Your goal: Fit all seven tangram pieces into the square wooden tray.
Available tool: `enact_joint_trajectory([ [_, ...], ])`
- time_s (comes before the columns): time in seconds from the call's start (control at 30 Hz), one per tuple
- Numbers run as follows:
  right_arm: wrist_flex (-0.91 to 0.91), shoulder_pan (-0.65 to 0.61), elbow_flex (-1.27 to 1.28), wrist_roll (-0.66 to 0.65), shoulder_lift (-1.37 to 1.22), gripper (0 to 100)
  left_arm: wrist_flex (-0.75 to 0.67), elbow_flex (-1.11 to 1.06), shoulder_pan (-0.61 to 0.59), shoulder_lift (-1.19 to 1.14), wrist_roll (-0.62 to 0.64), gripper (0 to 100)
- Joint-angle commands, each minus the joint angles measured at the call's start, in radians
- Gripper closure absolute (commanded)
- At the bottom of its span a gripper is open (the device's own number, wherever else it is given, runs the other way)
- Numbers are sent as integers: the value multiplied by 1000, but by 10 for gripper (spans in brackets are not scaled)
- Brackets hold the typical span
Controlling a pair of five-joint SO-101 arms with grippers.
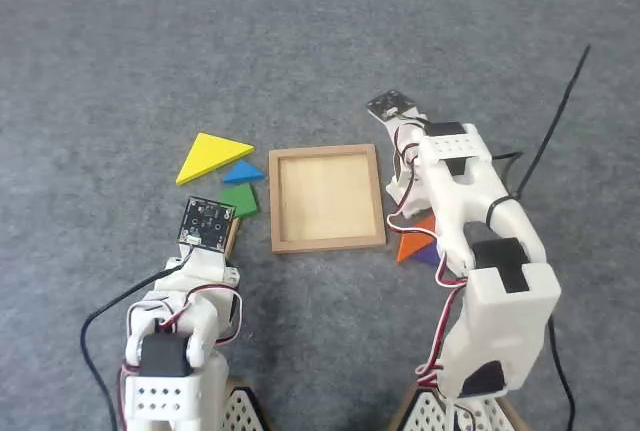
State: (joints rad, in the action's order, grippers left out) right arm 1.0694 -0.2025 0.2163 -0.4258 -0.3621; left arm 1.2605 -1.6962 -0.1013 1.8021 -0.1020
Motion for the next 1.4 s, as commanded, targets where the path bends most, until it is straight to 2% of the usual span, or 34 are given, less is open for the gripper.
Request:
enact_joint_trajectory([
  [0.0,-1,-13,-49,-21,4,659,2,15,5,15,0,987],
  [0.17,-1,-5,-49,-21,4,783,2,15,5,15,0,987],
  [0.23,-2,-5,-49,-21,2,804,2,15,5,15,0,987],
  [1.37,-2,-7,-49,-20,-1,790,2,15,5,15,0,987],
])
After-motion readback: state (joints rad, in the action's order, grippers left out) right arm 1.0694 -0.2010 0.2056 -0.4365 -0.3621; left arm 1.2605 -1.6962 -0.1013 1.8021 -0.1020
